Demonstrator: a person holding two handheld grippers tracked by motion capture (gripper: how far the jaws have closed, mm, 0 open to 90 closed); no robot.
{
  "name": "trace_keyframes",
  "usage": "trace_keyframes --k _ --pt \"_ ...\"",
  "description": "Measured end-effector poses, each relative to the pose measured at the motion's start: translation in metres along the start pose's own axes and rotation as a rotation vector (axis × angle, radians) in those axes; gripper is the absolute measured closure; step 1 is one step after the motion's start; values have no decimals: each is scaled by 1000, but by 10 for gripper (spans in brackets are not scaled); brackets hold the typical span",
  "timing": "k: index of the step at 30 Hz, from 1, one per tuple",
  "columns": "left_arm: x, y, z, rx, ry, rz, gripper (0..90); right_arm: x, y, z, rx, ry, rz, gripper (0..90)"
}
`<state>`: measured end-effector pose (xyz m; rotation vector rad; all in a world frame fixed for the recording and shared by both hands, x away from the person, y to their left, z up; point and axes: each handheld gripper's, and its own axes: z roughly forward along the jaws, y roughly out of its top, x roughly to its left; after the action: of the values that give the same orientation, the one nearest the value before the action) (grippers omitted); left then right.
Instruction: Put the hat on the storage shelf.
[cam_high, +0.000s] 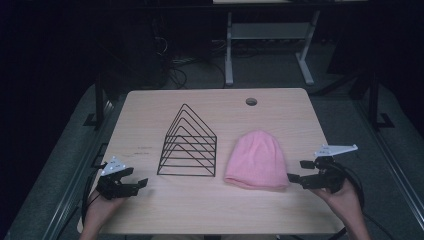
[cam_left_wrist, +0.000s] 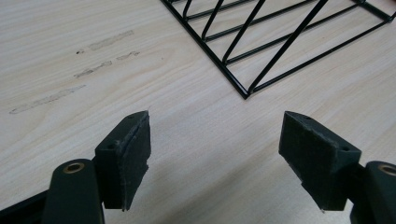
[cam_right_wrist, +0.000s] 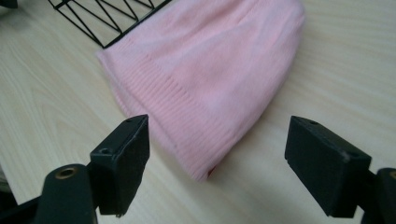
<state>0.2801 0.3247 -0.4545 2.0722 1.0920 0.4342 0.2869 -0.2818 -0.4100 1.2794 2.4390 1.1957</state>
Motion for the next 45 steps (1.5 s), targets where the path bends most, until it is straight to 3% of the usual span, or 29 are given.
trace_keyframes --k 1,8,13,16,22,26,45 --pt "0 0 0 -6 -2 -2 252 -4 10 2 12 9 1 215" --pt "-3 2 -3 -20 -4 -7 252 -12 37 10 50 28 20 215" --pt "-4 2 -2 -6 -16 -2 252 -16 50 17 75 28 18 220" --pt "-4 2 -2 -14 -25 -11 252 -25 61 28 119 27 18 220" --pt "-4 2 -2 -9 -29 -9 252 -38 76 43 139 29 40 222" --pt "-5 2 -5 -8 -30 -1 252 -42 88 53 152 31 30 221" --pt "-4 3 -5 -9 -42 -2 250 -58 114 85 223 7 66 227"
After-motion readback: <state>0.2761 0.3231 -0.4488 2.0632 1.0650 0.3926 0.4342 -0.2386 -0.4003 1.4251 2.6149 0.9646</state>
